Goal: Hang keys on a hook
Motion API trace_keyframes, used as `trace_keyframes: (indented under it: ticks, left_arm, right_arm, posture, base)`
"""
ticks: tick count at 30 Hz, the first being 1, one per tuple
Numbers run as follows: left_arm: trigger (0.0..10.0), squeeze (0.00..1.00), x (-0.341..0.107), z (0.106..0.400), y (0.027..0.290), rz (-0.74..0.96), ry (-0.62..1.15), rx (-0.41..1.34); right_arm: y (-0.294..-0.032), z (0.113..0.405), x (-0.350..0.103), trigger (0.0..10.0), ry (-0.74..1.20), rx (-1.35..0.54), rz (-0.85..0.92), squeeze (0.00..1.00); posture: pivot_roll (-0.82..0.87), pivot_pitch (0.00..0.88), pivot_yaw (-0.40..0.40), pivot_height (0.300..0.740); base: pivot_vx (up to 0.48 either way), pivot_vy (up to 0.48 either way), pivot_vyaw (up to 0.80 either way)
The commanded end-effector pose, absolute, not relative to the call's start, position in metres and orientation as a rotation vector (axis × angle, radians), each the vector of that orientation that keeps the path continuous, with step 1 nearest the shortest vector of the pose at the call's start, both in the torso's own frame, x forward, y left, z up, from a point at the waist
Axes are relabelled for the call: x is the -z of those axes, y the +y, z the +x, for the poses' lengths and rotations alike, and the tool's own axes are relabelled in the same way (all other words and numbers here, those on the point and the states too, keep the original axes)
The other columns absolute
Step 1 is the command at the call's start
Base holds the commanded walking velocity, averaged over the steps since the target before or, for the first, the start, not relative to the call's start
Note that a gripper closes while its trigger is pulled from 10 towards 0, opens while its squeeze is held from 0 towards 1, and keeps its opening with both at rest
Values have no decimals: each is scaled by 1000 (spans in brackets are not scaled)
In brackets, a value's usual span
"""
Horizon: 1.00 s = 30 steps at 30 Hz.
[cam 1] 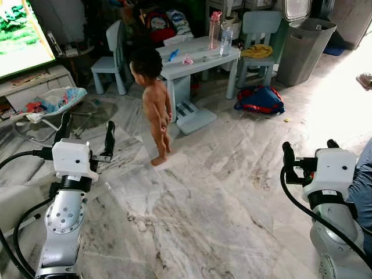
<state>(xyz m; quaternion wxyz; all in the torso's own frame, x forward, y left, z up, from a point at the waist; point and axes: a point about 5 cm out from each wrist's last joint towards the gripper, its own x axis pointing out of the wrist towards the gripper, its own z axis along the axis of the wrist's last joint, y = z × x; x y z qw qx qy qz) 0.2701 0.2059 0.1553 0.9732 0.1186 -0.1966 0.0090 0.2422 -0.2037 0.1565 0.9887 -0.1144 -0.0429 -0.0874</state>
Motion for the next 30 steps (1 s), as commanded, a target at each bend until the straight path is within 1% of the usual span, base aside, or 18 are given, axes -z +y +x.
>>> trace_keyframes:
  ticks: [1, 4, 6, 9, 10, 13, 16, 18, 19, 20, 21, 22, 30]
  left_arm:
    - [10000, 0, -148, 270, 209, 235, -347, -23]
    - [10000, 0, -139, 272, 210, 234, -285, -38]
    - [10000, 0, -137, 275, 209, 262, -240, -56]
    - [10000, 0, -136, 276, 208, 266, -222, -49]
    - [10000, 0, -135, 277, 206, 263, -200, -11]
    - [10000, 0, -131, 276, 208, 281, -159, 28]
    - [10000, 0, -129, 276, 211, 258, -146, 18]
    - [10000, 0, -128, 275, 211, 248, -136, 48]
    - [10000, 188, -130, 274, 210, 259, -136, 61]
    - [10000, 188, -130, 274, 210, 259, -136, 61]
    - [10000, 145, -130, 274, 210, 268, -134, 48]
    - [10000, 0, -130, 274, 210, 281, -134, 41]
    - [10000, 0, -131, 271, 212, 294, -136, 40]
  right_arm:
    - [-200, 241, -155, 10000, -77, 162, -231, 0]
    - [-198, 241, -154, 10000, -70, 150, -249, 0]
    - [-199, 243, -153, 10000, -65, 150, -253, 0]
    - [-200, 244, -152, 10000, -64, 156, -240, 0]
    - [-200, 245, -152, 10000, -64, 156, -237, 0]
    - [-199, 247, -154, 10000, -67, 150, -225, 0]
    - [-198, 250, -154, 10000, -67, 150, -216, 0]
    - [-198, 252, -155, 10000, -68, 148, -213, 0]
    - [-196, 256, -157, 10000, -77, 139, -209, 0]
    - [-196, 256, -157, 10000, -77, 139, -209, 0]
    - [-195, 260, -159, 10000, -89, 128, -209, 0]
    - [-195, 262, -161, 10000, -94, 127, -213, 0]
    - [-198, 266, -162, 10000, -97, 132, -210, 0]
  posture:
    - [-111, 0, 47, 740]
    - [-108, 0, 49, 740]
    - [-108, 0, 49, 740]
    - [-103, 0, 50, 740]
    - [-102, 0, 52, 740]
    - [-98, 0, 52, 740]
    - [-94, 0, 53, 740]
    - [-96, 0, 57, 740]
    - [-95, 0, 60, 740]
    - [-95, 0, 60, 740]
    - [-91, 0, 58, 740]
    - [-88, 0, 56, 740]
    - [-79, 0, 53, 740]
  base:
    - [0, 0, 475]
    - [0, 0, 800]
    - [0, 0, 800]
    - [0, 0, 800]
    - [0, 0, 800]
    - [0, 0, 800]
    - [0, 0, 800]
    - [0, 0, 800]
    - [0, 0, 800]
    - [0, 0, 800]
    - [0, 0, 800]
    - [0, 0, 800]
    - [0, 0, 800]
